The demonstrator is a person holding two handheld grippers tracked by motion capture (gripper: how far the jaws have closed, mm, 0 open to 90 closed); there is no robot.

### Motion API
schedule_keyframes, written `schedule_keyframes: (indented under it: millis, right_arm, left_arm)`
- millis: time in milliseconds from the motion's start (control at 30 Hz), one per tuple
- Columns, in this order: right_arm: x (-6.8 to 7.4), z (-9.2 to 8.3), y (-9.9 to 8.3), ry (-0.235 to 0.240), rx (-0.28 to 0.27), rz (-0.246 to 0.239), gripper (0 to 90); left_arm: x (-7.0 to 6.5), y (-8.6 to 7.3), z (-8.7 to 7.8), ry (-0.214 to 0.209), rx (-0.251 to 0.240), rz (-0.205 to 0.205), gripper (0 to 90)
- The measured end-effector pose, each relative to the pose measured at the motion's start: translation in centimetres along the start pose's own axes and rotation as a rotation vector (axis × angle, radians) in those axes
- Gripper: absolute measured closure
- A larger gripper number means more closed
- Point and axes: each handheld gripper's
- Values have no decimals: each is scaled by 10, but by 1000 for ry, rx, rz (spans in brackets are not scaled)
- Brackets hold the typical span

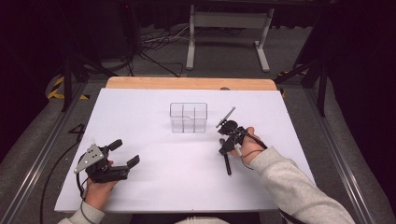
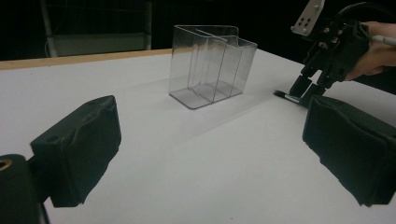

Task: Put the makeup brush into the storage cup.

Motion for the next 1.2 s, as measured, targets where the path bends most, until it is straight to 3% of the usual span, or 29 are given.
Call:
schedule_keyframes:
  millis: [333, 767, 1200]
  right_arm:
    - [0, -1, 1, 0, 18, 1, 625]
    - [3, 0, 2, -46, 50, -24, 756]
    - [4, -5, 2, -65, 54, -23, 799]
  left_arm:
    - [1, 0, 0, -1, -1, 0, 51]
    - [1, 0, -1, -1, -2, -3, 51]
    - [1, 0, -1, 0, -2, -3, 51]
Point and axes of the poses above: each handheld gripper's, and its own axes: z roughly forward along the jaws, y roughly out of its top, x roughly to its left, and after that the axes turned 5 degrees about y, right-handed
